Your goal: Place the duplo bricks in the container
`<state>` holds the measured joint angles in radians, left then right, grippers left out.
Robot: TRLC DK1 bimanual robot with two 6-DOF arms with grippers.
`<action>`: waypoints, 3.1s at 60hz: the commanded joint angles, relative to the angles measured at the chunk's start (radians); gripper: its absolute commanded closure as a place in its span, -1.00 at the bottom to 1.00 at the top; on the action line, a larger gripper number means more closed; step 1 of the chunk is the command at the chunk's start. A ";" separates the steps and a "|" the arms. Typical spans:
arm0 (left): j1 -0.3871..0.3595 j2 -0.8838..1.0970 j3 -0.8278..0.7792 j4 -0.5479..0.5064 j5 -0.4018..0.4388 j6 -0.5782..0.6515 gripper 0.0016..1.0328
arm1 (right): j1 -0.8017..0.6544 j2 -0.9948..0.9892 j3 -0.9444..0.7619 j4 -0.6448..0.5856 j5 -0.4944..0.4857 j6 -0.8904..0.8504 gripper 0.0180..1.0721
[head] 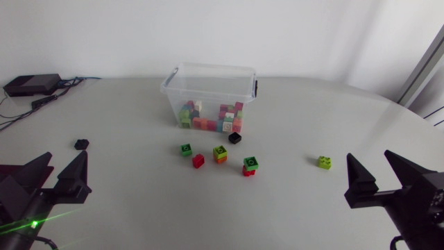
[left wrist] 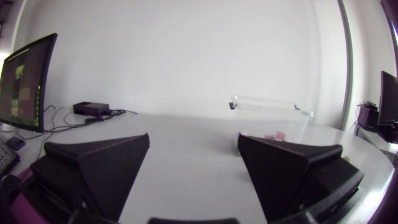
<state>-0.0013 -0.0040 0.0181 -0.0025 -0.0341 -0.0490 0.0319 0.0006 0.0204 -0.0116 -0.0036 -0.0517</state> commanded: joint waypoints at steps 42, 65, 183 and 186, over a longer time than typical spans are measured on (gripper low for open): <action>-0.039 0.297 0.347 -0.139 0.000 -0.025 -0.92 | 0.010 0.144 0.167 -0.051 0.007 0.016 -0.92; 0.077 0.904 0.698 -0.327 0.042 -0.081 -0.90 | -0.018 0.501 0.386 -0.090 0.022 0.081 -0.91; 0.434 2.233 1.597 -0.669 0.099 0.429 0.06 | -0.145 0.941 0.550 -0.341 -0.035 -0.085 -0.91; 0.432 2.228 1.594 -0.669 0.099 0.431 0.12 | -0.145 0.943 0.547 -0.340 -0.035 -0.091 -0.91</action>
<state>0.4248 2.2066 1.5993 -0.6567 0.0555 0.3607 -0.1070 0.9417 0.5682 -0.3416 -0.0334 -0.1207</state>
